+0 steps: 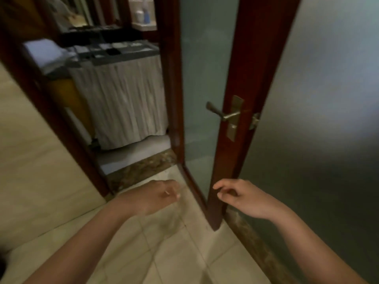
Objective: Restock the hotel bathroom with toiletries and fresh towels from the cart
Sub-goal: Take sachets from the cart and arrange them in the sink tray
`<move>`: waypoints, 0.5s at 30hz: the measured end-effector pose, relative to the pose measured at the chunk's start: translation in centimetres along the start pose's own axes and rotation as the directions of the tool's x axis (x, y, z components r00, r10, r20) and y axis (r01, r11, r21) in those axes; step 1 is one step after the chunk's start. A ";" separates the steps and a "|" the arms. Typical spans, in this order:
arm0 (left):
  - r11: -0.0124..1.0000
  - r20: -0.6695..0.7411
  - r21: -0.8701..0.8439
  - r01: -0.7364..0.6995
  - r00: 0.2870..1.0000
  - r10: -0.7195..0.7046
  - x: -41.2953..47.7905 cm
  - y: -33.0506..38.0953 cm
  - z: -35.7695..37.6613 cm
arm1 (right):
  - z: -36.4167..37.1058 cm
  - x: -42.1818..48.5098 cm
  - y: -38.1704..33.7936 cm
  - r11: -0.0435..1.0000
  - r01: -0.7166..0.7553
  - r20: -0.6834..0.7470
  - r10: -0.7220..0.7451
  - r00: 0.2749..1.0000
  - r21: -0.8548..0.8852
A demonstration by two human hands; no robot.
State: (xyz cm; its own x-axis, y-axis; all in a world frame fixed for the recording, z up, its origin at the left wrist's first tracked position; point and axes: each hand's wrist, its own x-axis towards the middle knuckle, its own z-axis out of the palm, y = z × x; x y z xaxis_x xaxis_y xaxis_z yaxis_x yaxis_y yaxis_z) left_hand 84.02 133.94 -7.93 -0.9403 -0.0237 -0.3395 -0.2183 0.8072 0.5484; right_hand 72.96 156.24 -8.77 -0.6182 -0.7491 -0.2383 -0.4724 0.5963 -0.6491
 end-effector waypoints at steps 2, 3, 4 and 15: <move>0.998 -0.059 -0.032 0.056 0.997 -0.058 -0.4 -2.4 -1.4 | 0.4 3.5 -1.5 0.998 0.054 0.063 -0.056 0.996 0.041; 0.996 -0.083 -0.043 0.082 0.993 -0.085 -0.5 -3.5 -2.0 | 0.4 5.3 -2.1 0.994 0.084 0.090 -0.091 0.992 0.070; 0.992 -0.100 -0.062 0.112 0.988 -0.118 -0.5 -4.6 -2.6 | 0.4 7.2 -2.8 0.989 0.110 0.110 -0.121 0.987 0.101; 0.955 -0.405 -0.283 0.089 0.892 -0.203 8.2 -10.9 -12.6 | -3.4 28.5 -8.1 0.909 0.343 0.075 -0.369 0.926 0.237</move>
State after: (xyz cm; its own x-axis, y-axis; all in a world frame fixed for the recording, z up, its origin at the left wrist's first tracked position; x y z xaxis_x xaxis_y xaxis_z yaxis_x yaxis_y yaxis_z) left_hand 75.42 117.47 -7.08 -0.8999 -0.4233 -0.1046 -0.3657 0.6022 0.7096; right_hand 57.03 131.03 -7.91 -0.3511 -0.9357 -0.0359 -0.4922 0.2170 -0.8430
